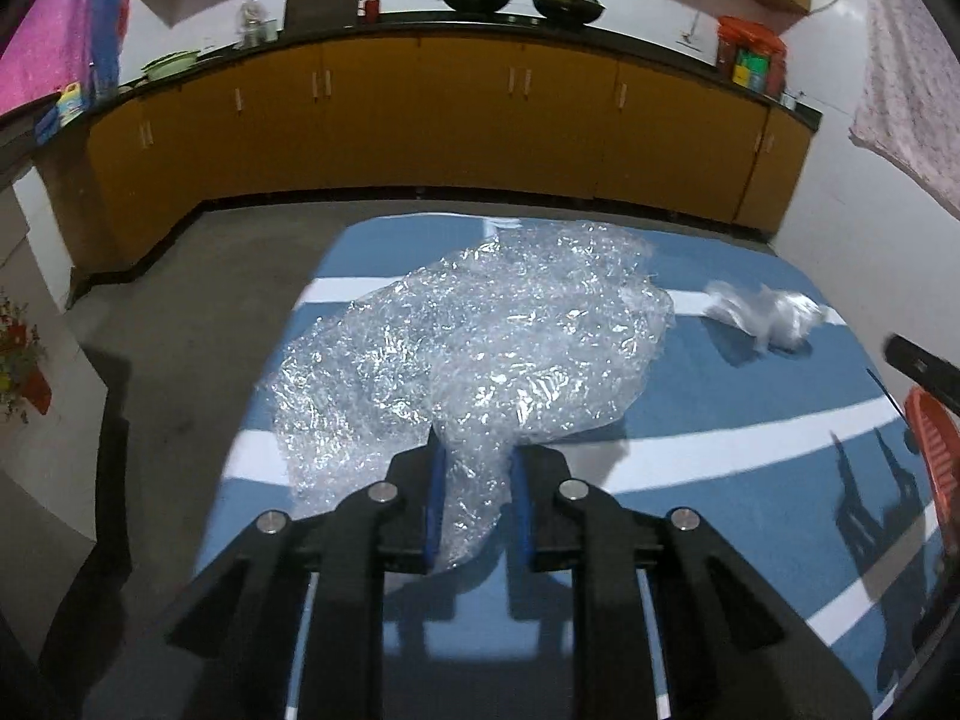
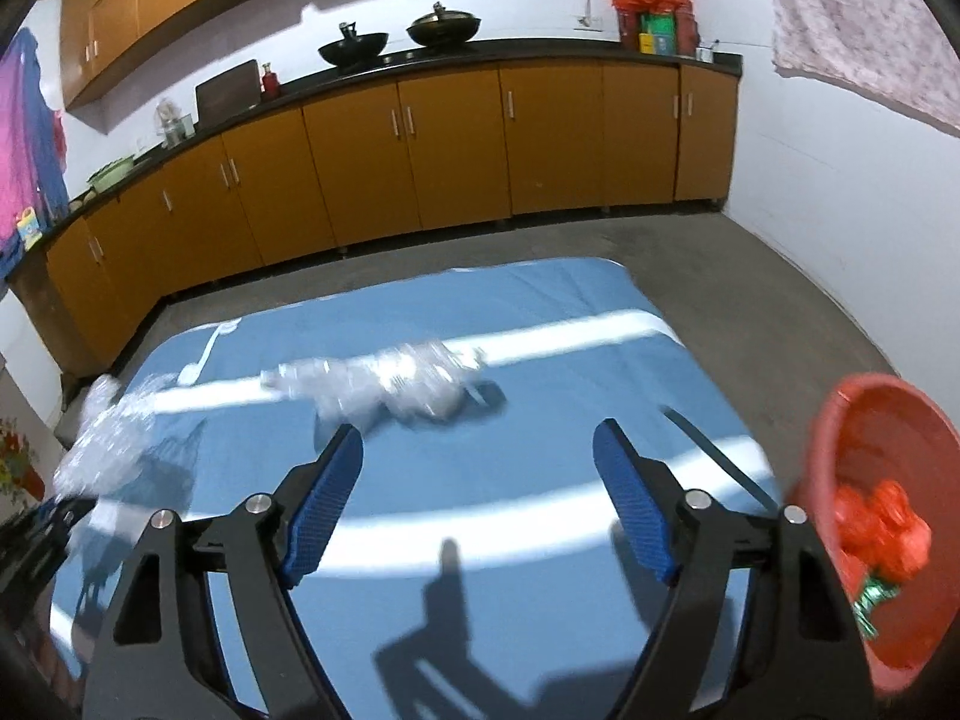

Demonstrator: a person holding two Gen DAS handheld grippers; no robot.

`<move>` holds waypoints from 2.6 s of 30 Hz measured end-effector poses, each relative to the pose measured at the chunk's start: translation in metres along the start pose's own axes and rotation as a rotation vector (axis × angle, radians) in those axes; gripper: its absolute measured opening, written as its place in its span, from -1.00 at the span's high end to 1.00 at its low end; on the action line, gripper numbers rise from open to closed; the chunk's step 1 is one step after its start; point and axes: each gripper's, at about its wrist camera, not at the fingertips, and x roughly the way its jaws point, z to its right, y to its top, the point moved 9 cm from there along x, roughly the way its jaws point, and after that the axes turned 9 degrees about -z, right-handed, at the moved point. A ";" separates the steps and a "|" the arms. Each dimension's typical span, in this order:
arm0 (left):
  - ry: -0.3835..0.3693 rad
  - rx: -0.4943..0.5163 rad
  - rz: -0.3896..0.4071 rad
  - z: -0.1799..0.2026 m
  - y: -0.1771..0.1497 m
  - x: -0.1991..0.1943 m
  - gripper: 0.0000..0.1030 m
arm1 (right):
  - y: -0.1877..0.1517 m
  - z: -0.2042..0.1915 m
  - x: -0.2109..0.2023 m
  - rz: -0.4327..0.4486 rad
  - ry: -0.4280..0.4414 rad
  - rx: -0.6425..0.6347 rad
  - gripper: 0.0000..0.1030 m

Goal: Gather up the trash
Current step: 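Grasp the bubble wrap with the left gripper while the right gripper grasps the clear bag, then lift the bubble wrap and clear bag and carry them over the red basket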

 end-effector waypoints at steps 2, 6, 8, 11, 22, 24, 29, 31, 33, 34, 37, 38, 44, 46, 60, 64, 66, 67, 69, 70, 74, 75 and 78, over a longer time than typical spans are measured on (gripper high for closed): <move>0.001 -0.020 0.008 -0.005 0.006 0.001 0.62 | 0.016 -0.005 0.020 -0.008 -0.018 0.013 -0.40; 0.002 -0.055 0.024 -0.015 0.016 0.001 0.62 | 0.032 -0.004 0.051 -0.039 -0.036 0.051 -0.35; 0.001 -0.064 0.026 -0.018 0.018 0.003 0.62 | 0.033 -0.003 0.068 -0.084 -0.022 0.072 -0.35; 0.000 -0.068 0.021 -0.017 0.022 0.008 0.62 | 0.026 -0.001 0.082 -0.138 0.003 0.087 -0.22; -0.013 -0.034 0.024 0.002 0.019 -0.002 0.62 | 0.007 -0.011 0.047 -0.125 0.023 -0.042 0.81; -0.016 -0.024 0.031 0.006 0.018 -0.009 0.62 | 0.002 0.000 0.030 -0.106 0.007 -0.037 0.81; -0.044 -0.005 0.047 0.024 0.010 -0.029 0.62 | -0.010 0.037 -0.014 -0.059 -0.045 -0.037 0.82; -0.060 0.007 0.050 0.035 0.005 -0.038 0.62 | -0.018 0.054 -0.038 -0.041 -0.067 -0.030 0.82; -0.082 0.027 0.054 0.048 0.000 -0.048 0.62 | -0.027 0.070 -0.062 -0.018 -0.097 -0.030 0.82; -0.090 0.037 0.055 0.054 -0.003 -0.052 0.62 | -0.028 0.074 -0.068 -0.008 -0.110 -0.030 0.82; -0.117 0.068 0.060 0.075 -0.010 -0.066 0.62 | -0.037 0.093 -0.100 0.029 -0.153 -0.030 0.82; -0.124 0.076 0.061 0.081 -0.012 -0.069 0.62 | -0.041 0.098 -0.109 0.036 -0.161 -0.026 0.82; -0.177 0.133 0.067 0.123 -0.027 -0.094 0.62 | -0.060 0.133 -0.154 0.072 -0.196 0.039 0.82; -0.192 0.150 0.073 0.136 -0.031 -0.102 0.62 | -0.065 0.143 -0.165 0.083 -0.207 0.058 0.82; -0.299 0.260 0.032 0.216 -0.067 -0.122 0.62 | -0.098 0.203 -0.208 0.107 -0.270 0.173 0.82; -0.314 0.293 0.027 0.237 -0.073 -0.124 0.62 | -0.107 0.217 -0.209 0.100 -0.284 0.195 0.82; -0.322 0.309 0.024 0.246 -0.076 -0.125 0.62 | -0.108 0.221 -0.209 0.099 -0.289 0.206 0.82; -0.325 0.316 0.022 0.250 -0.076 -0.125 0.62 | -0.111 0.223 -0.211 0.099 -0.290 0.209 0.82; -0.333 0.329 0.018 0.258 -0.077 -0.124 0.62 | -0.113 0.227 -0.211 0.099 -0.294 0.217 0.82; -0.336 0.335 0.016 0.260 -0.077 -0.123 0.62 | -0.113 0.229 -0.212 0.098 -0.296 0.221 0.82; -0.352 0.357 0.007 0.274 -0.081 -0.122 0.62 | -0.116 0.236 -0.212 0.097 -0.303 0.233 0.82; -0.357 0.365 0.004 0.279 -0.083 -0.122 0.62 | -0.117 0.237 -0.212 0.097 -0.304 0.235 0.82; -0.368 0.382 0.000 0.287 -0.086 -0.122 0.62 | -0.119 0.241 -0.213 0.096 -0.308 0.243 0.82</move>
